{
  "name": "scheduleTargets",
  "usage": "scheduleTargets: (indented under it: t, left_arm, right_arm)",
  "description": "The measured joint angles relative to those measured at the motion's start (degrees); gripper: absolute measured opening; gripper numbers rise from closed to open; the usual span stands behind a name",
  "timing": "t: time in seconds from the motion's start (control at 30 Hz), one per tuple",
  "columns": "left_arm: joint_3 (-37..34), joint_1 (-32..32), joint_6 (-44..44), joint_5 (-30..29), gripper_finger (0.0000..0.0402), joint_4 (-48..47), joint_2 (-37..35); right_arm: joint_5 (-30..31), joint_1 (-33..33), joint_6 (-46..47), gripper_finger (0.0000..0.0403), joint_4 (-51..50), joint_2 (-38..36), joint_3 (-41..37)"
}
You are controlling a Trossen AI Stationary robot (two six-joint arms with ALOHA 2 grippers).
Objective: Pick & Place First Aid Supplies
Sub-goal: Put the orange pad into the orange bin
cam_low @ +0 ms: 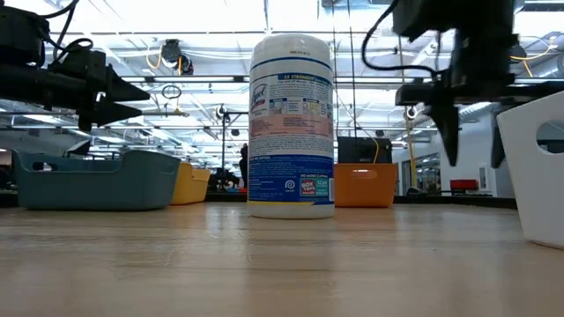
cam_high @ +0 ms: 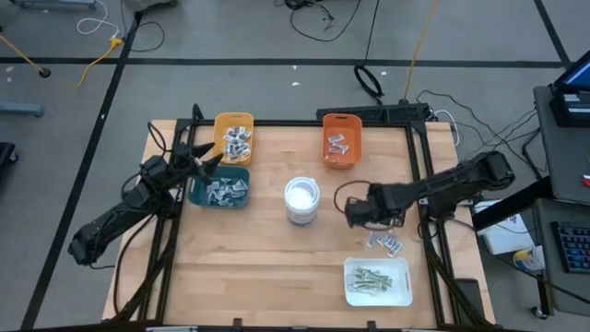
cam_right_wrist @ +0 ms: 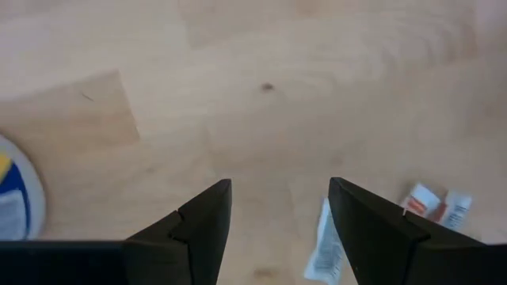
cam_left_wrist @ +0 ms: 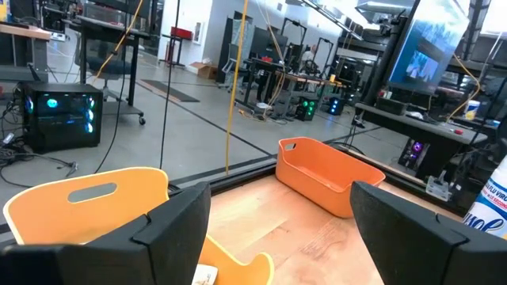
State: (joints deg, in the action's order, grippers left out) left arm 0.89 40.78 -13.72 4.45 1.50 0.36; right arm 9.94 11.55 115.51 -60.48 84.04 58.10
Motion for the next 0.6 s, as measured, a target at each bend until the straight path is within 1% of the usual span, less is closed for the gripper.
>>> scheduleTargets:
  t: [0.2,0.33,0.5,0.6]
  left_arm:
    - [0.0,0.0,0.0,0.0,0.0306,0.0,0.0]
    - [0.0,0.0,0.0,0.0,0.0306,0.0,0.0]
    - [0.0,0.0,0.0,0.0,0.0305,0.0,0.0]
    - [0.0,0.0,0.0,0.0,0.0305,0.0,0.0]
  right_arm:
    - [-2.7,6.6,6.9,0.0208,-0.6,0.0,-0.3]
    - [-2.7,9.5,10.6,0.0208,-0.4,0.0,-0.3]
    - [-2.7,10.5,12.4,0.0208,0.4,1.5,-1.6]
    - [-3.1,10.5,11.1,0.0208,4.3,2.3,-4.0]
